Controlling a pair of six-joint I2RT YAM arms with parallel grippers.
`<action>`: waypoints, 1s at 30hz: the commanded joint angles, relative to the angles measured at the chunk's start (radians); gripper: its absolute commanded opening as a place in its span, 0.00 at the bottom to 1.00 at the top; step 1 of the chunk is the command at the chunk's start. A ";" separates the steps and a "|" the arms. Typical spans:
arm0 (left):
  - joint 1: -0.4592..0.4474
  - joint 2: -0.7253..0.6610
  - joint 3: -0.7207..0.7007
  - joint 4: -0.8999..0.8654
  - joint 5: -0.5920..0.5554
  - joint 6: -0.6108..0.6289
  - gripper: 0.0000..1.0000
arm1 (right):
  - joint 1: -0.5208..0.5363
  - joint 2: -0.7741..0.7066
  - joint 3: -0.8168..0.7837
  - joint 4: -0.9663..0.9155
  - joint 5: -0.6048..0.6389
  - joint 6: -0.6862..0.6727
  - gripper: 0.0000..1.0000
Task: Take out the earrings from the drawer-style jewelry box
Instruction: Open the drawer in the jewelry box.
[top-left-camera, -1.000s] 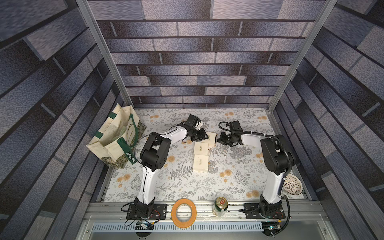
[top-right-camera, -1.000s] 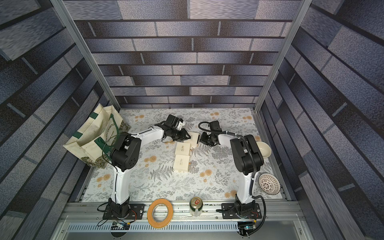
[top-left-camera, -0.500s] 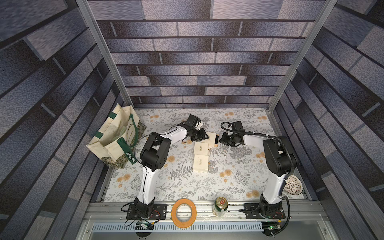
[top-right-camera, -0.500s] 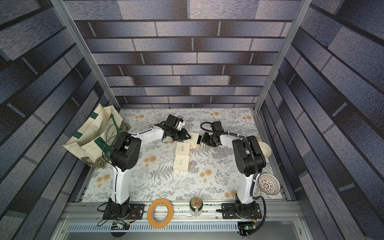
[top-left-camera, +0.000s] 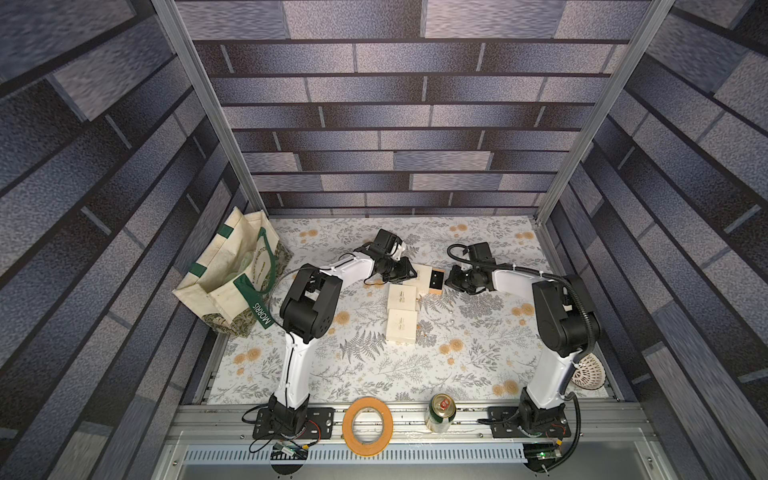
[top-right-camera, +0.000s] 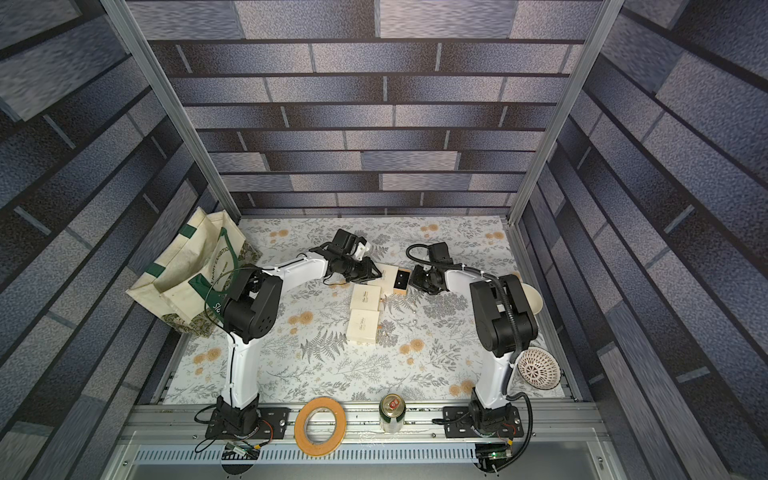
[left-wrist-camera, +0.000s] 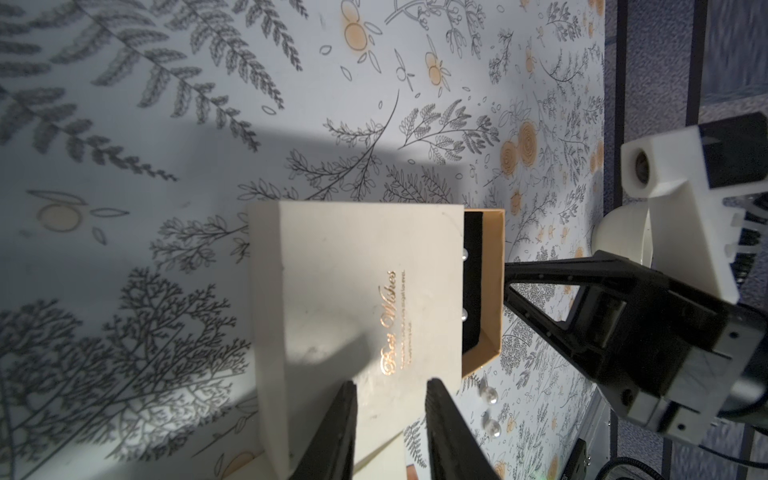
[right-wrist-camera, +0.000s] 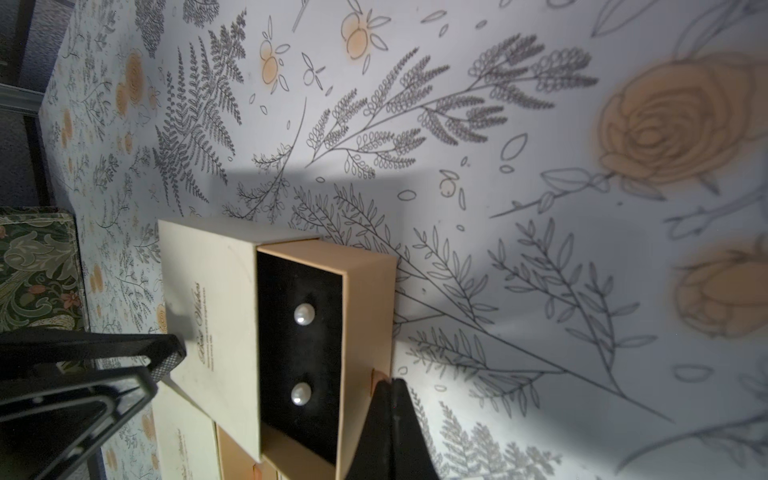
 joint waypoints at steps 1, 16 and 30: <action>0.014 -0.002 -0.041 -0.060 -0.057 -0.010 0.32 | -0.015 -0.026 -0.030 -0.042 0.027 -0.016 0.00; 0.013 -0.009 -0.055 -0.044 -0.054 -0.016 0.32 | -0.021 -0.014 0.045 -0.067 -0.032 -0.039 0.13; 0.012 -0.010 -0.045 -0.040 -0.044 -0.026 0.32 | 0.042 -0.059 0.204 -0.256 0.096 -0.116 0.27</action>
